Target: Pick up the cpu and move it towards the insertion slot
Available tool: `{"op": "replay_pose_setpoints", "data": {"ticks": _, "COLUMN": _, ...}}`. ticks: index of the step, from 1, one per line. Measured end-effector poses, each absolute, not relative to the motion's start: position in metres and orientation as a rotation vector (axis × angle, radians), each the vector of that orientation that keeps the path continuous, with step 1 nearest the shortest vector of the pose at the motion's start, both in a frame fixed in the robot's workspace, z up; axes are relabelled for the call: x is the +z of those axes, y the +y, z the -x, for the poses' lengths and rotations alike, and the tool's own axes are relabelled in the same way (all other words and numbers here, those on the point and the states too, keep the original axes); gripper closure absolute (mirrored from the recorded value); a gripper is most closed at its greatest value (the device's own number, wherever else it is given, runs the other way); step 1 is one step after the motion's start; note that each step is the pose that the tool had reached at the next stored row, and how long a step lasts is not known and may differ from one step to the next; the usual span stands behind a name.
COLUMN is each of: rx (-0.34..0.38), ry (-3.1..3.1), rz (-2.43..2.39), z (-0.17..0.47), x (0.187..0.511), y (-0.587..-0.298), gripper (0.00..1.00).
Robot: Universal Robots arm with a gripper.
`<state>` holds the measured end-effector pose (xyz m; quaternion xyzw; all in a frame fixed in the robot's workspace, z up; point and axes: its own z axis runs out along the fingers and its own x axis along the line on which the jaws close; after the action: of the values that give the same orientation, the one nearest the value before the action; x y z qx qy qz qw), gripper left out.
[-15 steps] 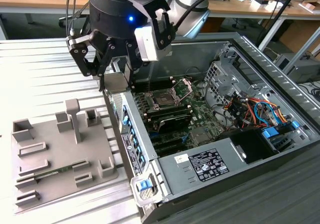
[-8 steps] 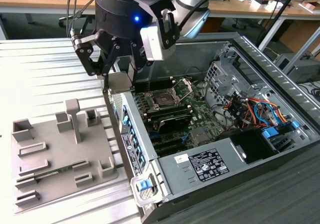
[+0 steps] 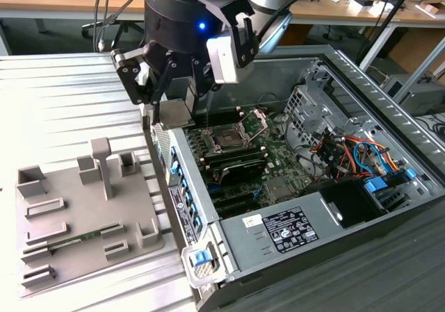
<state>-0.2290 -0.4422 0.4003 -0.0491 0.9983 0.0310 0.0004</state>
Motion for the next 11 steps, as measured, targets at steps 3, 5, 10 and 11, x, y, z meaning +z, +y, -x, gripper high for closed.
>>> {"op": "replay_pose_setpoints", "data": {"ticks": 3, "rx": 0.097, "ry": 3.136, "rz": 0.154, "z": 0.226, "x": 0.400, "y": -0.442, "gripper": 0.45}}
{"op": "replay_pose_setpoints", "data": {"ticks": 5, "rx": 0.097, "ry": 3.136, "rz": 0.154, "z": 0.224, "x": 0.400, "y": -0.442, "gripper": 0.45}}
{"op": "replay_pose_setpoints", "data": {"ticks": 10, "rx": 0.097, "ry": 3.136, "rz": 0.154, "z": 0.218, "x": 0.400, "y": -0.442, "gripper": 0.45}}
{"op": "replay_pose_setpoints", "data": {"ticks": 11, "rx": 0.097, "ry": 3.136, "rz": 0.154, "z": 0.217, "x": 0.400, "y": -0.442, "gripper": 0.45}}
